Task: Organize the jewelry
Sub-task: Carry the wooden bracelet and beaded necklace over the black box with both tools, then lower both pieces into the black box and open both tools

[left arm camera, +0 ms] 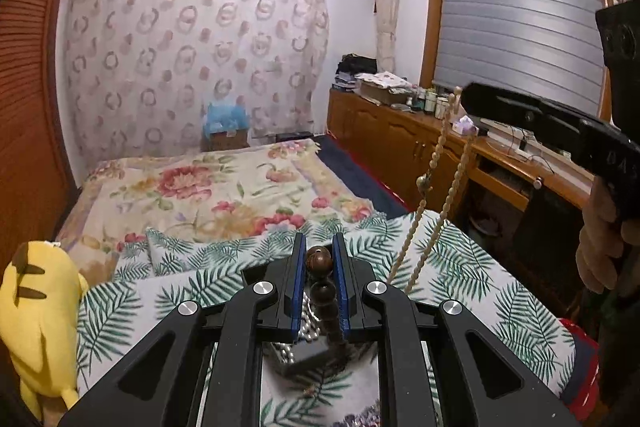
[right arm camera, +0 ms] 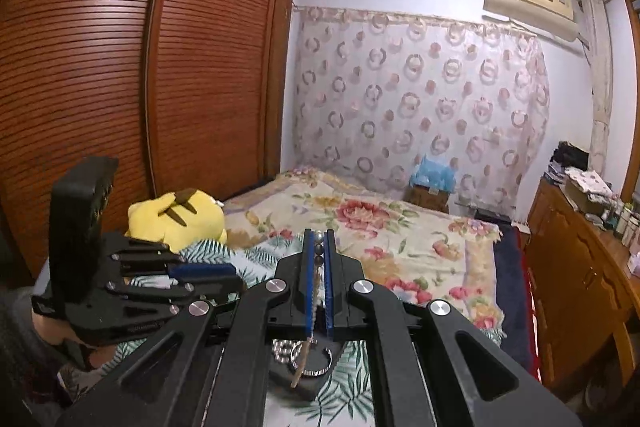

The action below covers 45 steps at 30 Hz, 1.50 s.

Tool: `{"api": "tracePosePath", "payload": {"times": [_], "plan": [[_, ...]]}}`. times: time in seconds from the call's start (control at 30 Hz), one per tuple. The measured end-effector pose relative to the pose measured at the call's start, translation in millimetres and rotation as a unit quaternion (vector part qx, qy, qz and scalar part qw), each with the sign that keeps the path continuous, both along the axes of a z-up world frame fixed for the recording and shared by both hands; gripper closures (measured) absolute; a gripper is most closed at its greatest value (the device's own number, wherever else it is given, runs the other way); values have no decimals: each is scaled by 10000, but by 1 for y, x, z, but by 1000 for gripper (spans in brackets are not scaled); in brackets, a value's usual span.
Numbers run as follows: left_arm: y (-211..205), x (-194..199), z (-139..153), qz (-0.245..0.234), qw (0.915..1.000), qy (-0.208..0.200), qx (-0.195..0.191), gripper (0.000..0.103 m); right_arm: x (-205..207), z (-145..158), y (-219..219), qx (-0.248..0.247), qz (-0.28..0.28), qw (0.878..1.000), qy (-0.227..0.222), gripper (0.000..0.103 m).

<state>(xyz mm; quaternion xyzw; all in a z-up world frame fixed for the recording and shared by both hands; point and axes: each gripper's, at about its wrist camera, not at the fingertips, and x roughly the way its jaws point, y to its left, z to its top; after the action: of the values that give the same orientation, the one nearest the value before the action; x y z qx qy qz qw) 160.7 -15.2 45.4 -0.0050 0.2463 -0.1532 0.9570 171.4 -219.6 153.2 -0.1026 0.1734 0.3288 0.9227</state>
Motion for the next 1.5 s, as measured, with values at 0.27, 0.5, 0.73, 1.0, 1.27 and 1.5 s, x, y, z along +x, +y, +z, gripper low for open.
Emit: {"api": "tracePosePath", "payload": {"times": [0.27,0.5,0.73,1.0,1.27,1.5], "plan": [[2,33,-13,64,9998,170,-37,91,45,-11,15,-39,216,9997,105,98],[6,57,-32,89,9992,396,-41,91,88,-45,27,-165,281,9987,392,98],[8,76,-55,156,9974,696,56,91,114,-100,36,-319,314,9950,897,98],[9,82,-78,193,9952,957,83,91,118,-155,46,-490,453,9875,1426,98],[7,85,-86,201,9941,1062,121,91,121,-173,49,-531,448,9826,1721,97],[7,82,-85,221,9944,1028,136,91,117,-171,42,-569,377,9827,1724,94]]}}
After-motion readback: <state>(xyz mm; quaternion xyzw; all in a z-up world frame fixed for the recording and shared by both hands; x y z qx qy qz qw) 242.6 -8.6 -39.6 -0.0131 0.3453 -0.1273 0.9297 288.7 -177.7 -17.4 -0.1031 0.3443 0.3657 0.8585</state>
